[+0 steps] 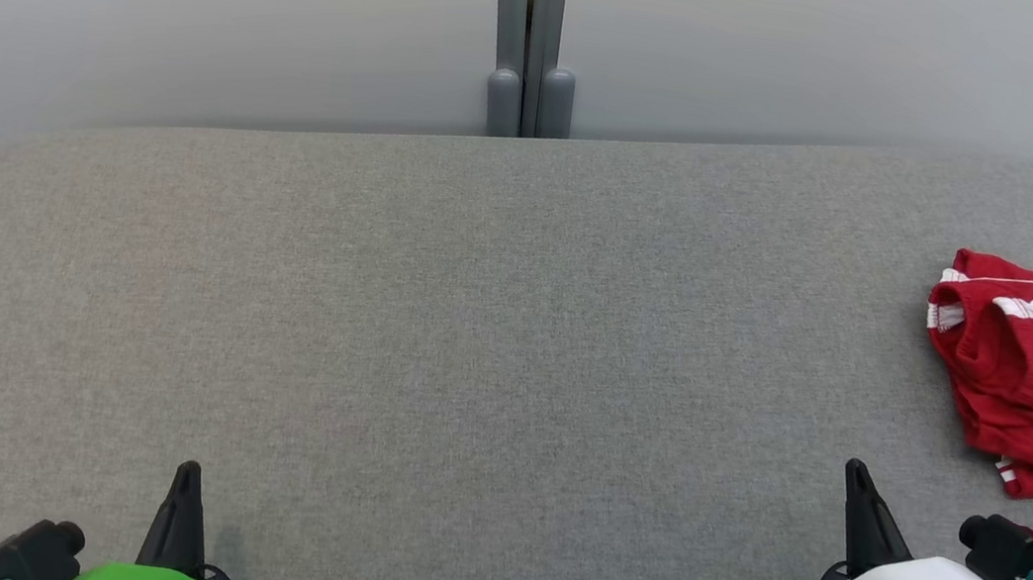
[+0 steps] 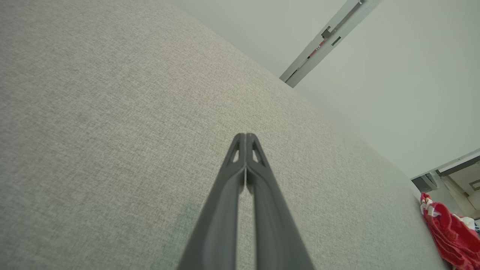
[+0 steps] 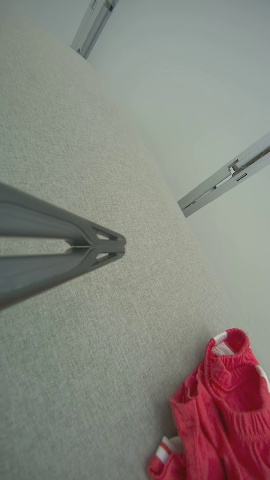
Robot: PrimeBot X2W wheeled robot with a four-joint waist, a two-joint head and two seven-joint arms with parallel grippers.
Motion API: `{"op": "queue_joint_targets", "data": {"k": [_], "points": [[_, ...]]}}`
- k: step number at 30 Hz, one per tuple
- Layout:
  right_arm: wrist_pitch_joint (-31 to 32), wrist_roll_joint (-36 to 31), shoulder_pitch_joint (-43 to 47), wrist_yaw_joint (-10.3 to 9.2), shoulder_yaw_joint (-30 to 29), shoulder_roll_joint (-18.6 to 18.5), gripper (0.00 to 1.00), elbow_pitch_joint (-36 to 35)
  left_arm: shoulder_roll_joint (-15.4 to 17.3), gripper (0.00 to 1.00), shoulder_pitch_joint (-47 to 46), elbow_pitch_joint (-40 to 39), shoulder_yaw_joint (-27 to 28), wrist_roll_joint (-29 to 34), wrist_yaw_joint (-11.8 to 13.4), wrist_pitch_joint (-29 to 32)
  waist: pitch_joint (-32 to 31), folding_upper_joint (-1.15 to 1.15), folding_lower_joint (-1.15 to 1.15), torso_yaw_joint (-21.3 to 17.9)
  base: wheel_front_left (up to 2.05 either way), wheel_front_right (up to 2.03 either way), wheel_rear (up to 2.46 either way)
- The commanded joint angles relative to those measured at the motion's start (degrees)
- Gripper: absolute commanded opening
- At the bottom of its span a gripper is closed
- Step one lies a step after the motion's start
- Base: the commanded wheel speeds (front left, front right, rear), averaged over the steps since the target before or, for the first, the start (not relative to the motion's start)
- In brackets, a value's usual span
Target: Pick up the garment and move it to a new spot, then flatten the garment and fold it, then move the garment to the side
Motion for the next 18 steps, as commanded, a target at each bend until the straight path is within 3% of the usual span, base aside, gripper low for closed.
{"op": "queue_joint_targets", "data": {"k": [1, 18], "points": [[0.49, 2.39, -0.57, -0.01, -0.43, -0.26, 0.0, -1.27, 0.47, 0.0, -1.91, -0.73, 0.55, -1.94, -0.53, 0.43, 0.0, 0.0, 0.0, 0.01, 0.0, 0.0, 0.0], [4.3, 16.82, -0.43, -0.03, -1.95, -0.37, 0.0, -2.96, 0.64, 0.0, -4.1, -0.69, 2.89, -14.16, -1.54, 4.1, 0.02, 0.0, 0.0, 0.15, 0.0, 0.0, 0.0]]}}
